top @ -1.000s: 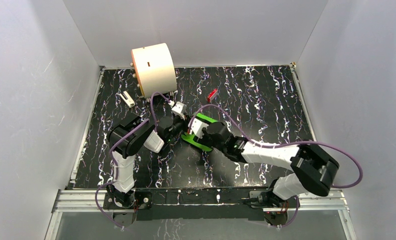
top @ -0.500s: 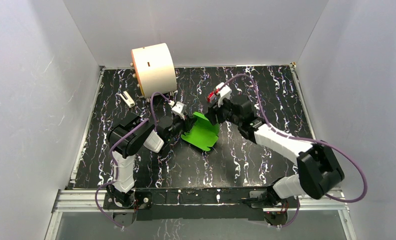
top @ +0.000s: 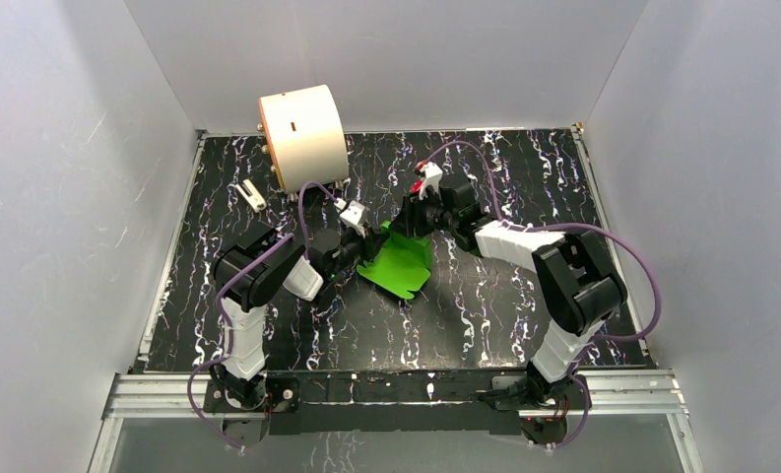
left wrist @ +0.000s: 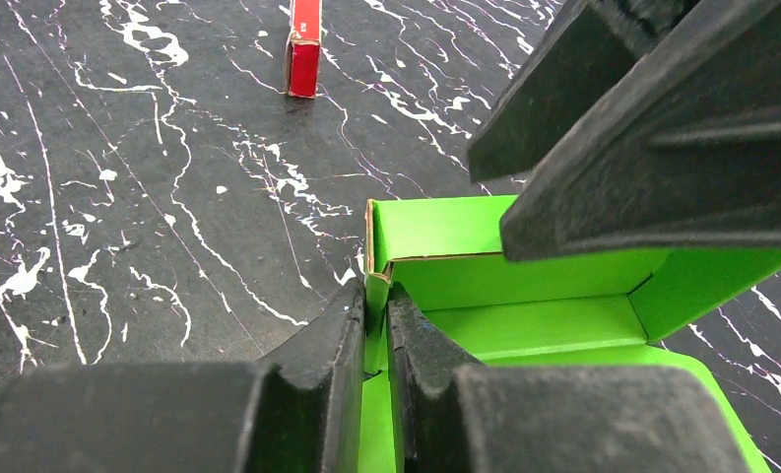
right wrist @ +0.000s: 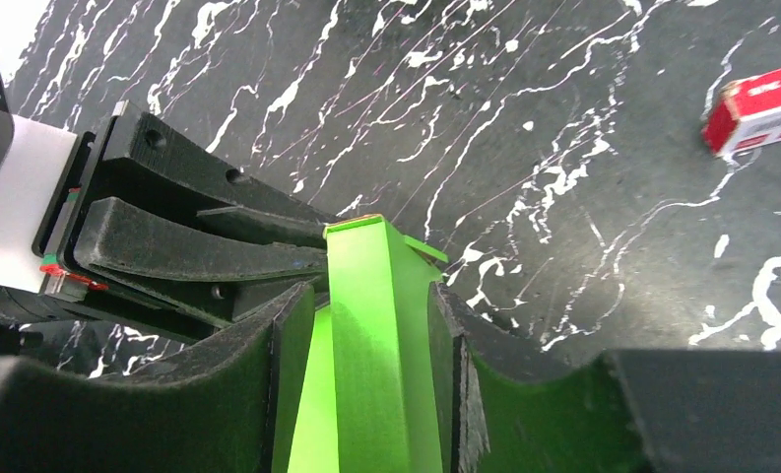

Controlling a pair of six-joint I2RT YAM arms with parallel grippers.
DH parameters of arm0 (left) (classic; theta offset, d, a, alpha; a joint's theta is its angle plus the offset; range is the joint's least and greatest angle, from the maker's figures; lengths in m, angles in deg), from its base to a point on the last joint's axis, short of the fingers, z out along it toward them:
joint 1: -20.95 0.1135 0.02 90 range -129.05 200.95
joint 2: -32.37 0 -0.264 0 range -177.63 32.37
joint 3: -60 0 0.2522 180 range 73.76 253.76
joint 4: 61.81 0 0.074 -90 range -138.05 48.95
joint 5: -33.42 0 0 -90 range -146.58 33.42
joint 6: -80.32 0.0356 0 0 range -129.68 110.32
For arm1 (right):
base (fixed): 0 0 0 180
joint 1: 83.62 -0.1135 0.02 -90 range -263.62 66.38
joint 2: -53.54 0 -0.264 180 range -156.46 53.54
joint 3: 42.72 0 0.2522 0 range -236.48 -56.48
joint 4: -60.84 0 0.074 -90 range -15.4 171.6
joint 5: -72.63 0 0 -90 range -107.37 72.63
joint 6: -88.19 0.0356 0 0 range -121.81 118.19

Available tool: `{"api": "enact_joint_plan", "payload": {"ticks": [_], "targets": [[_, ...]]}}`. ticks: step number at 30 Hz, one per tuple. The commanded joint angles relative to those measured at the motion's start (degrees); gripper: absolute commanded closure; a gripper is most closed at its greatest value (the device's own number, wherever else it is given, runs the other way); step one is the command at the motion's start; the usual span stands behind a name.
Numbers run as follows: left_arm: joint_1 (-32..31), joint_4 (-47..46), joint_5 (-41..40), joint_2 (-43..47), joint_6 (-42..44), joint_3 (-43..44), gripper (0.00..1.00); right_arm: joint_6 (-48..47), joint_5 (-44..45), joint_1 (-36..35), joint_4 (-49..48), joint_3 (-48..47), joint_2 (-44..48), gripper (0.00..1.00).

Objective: Fold the paper box

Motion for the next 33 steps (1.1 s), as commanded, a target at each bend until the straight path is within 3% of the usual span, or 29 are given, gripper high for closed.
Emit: {"api": "enact_joint_plan", "payload": {"ticks": [1, 7, 13, 19, 33], "targets": [[0.08, -3.07, 0.71, 0.24, 2.96, 0.31, 0.93, 4.1, -4.46, 0.0, -4.85, -1.39, -0.86, 0.47], [-0.12, -2.48, -1.31, 0.79, 4.49, 0.04, 0.92, 5.86, -5.06, -0.05, -5.28, 1.06, -2.38, 0.58], [-3.46, 0.14, -12.05, 1.57, 8.36, 1.14, 0.92, 6.74, -4.18, -0.7, -5.27, 3.32, -2.66, 0.66], [-9.0, 0.29, -26.77, 0.03, 11.29, 3.15, 0.93, 7.21, -0.91, -2.01, -4.23, 4.78, -1.43, 0.67], [-11.6, 0.21, -43.74, 0.0, 7.08, 4.0, 0.91, 6.88, 1.89, -2.64, -1.22, 4.6, -0.77, 0.67]]}}
